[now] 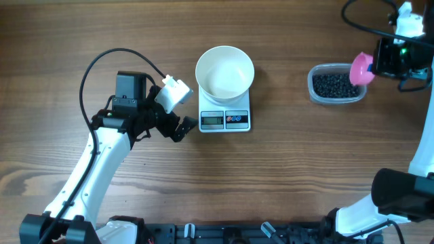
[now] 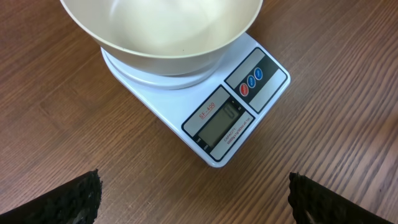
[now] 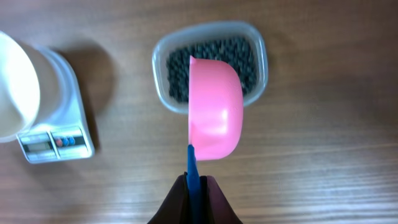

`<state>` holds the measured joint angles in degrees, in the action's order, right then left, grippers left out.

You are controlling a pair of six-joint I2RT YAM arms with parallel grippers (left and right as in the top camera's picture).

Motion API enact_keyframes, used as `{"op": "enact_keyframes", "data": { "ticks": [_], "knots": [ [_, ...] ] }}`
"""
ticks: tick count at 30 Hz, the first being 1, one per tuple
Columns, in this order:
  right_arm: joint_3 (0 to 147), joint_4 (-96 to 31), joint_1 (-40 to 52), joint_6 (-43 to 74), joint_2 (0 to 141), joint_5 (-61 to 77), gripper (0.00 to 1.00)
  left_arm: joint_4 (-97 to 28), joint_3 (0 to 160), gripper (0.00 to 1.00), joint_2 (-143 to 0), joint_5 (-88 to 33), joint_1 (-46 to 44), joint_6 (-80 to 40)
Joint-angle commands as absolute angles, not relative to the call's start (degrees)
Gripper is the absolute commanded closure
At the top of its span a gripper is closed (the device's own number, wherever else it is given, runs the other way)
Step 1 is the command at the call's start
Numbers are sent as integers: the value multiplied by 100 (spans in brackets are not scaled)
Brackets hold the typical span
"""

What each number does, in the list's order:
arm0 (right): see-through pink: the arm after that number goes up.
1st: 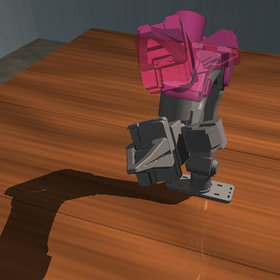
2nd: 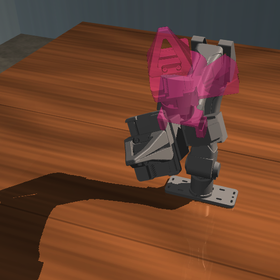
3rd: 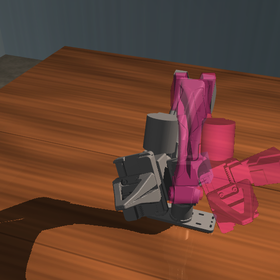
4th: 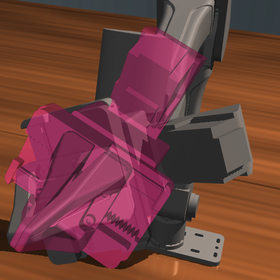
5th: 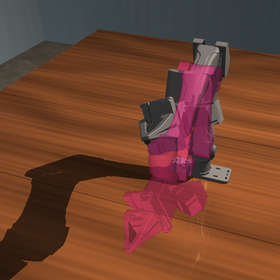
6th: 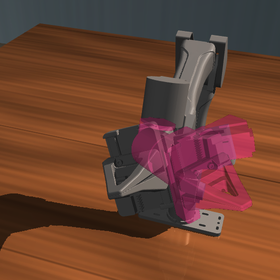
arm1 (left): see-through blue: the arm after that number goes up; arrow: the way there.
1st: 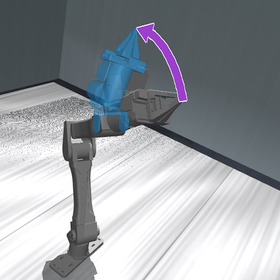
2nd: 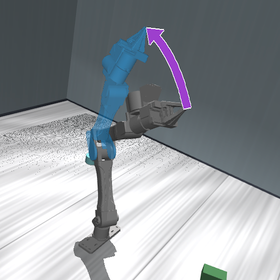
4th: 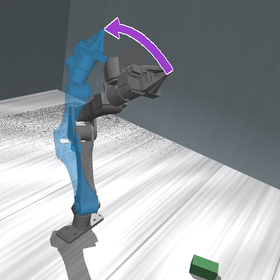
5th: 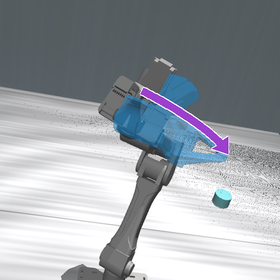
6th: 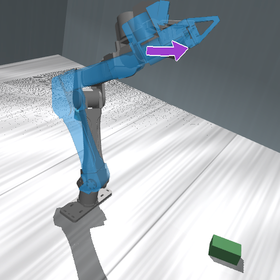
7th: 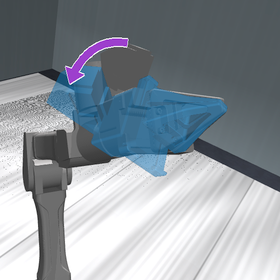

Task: Scoop item into bowl and weigh 150g on scale
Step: 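Dip the pink scoop into the black bean tub with the right gripper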

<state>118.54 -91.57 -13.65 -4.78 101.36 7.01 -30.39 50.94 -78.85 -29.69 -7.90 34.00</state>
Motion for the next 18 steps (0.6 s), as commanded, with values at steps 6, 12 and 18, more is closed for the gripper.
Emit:
{"op": "enact_keyframes", "data": {
  "ticks": [6, 12, 18],
  "knots": [
    [11310, -8949, -1308, -395, 10202, 794, 96, -3024, 5057, 0, -7881, -3039, -770, 3428],
    [11288, -8676, -1028, -410, 10261, 545, 96, -3024, 5057, 0, -7881, -3039, -770, 3426],
    [11286, -8272, -928, -200, 10514, -740, 96, -3024, 5057, 0, -7881, -3039, -770, 3426]
  ]
}}
